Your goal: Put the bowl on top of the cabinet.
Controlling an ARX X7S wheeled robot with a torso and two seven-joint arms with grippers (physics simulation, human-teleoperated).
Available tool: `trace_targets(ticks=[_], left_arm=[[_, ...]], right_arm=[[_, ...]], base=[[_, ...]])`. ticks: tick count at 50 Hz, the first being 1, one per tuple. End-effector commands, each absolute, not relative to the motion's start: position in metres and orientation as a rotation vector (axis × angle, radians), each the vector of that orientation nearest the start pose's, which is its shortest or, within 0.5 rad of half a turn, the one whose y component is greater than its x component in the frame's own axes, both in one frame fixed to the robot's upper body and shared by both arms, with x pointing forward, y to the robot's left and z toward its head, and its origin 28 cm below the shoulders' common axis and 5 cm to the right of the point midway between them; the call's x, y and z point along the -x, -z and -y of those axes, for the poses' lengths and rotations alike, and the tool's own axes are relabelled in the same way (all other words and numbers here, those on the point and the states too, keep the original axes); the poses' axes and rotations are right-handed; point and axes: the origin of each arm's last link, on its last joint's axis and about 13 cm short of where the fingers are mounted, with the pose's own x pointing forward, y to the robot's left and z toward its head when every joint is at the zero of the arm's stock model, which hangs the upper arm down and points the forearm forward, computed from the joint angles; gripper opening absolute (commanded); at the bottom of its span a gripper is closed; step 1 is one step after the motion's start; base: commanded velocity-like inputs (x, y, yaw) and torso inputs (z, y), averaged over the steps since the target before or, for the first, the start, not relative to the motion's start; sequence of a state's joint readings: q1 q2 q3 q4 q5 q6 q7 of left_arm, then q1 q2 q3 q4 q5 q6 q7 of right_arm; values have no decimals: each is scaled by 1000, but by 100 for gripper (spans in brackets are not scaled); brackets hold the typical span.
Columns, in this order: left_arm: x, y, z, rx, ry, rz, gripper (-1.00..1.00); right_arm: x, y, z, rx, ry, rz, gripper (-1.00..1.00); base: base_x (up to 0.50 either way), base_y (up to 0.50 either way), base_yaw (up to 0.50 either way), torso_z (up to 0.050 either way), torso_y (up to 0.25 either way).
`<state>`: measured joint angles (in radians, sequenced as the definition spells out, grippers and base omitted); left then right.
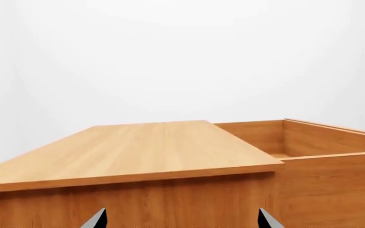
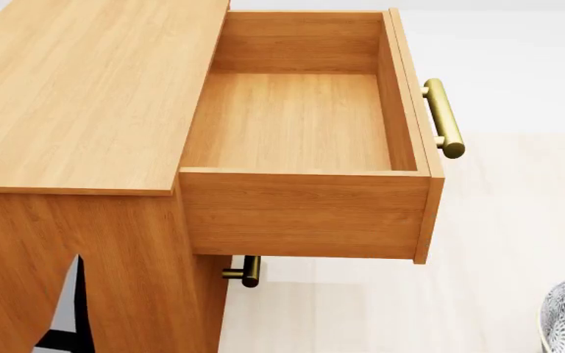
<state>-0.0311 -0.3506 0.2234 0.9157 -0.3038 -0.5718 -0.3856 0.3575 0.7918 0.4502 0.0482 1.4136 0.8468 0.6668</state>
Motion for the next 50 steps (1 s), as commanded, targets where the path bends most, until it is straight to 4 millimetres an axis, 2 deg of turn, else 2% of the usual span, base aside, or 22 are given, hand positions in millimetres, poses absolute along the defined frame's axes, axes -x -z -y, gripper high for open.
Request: trace_targets(ticks=[1, 19, 35, 44, 50], left_arm=[[-163, -156, -201, -40, 66, 288, 100], [-164, -153, -199, -44, 74, 283, 100], [-165, -153, -197, -46, 75, 280, 100], [-165, -150, -197, -48, 76, 276, 100], [-166, -149, -196, -52, 80, 272, 100]], right_arm=[[-224, -176, 307, -646, 446, -276, 100], [-203, -174, 317, -632, 437, -292, 100], [-185, -157, 326, -647, 451, -326, 100], [-182, -146, 329, -674, 466, -327, 100], [-190, -144, 325, -722, 449, -292, 100]], base=[[0, 0, 0, 0, 0], [0, 0, 0, 0, 0], [0, 0, 0, 0, 0], [0, 0, 0, 0, 0], [0, 0, 0, 0, 0]])
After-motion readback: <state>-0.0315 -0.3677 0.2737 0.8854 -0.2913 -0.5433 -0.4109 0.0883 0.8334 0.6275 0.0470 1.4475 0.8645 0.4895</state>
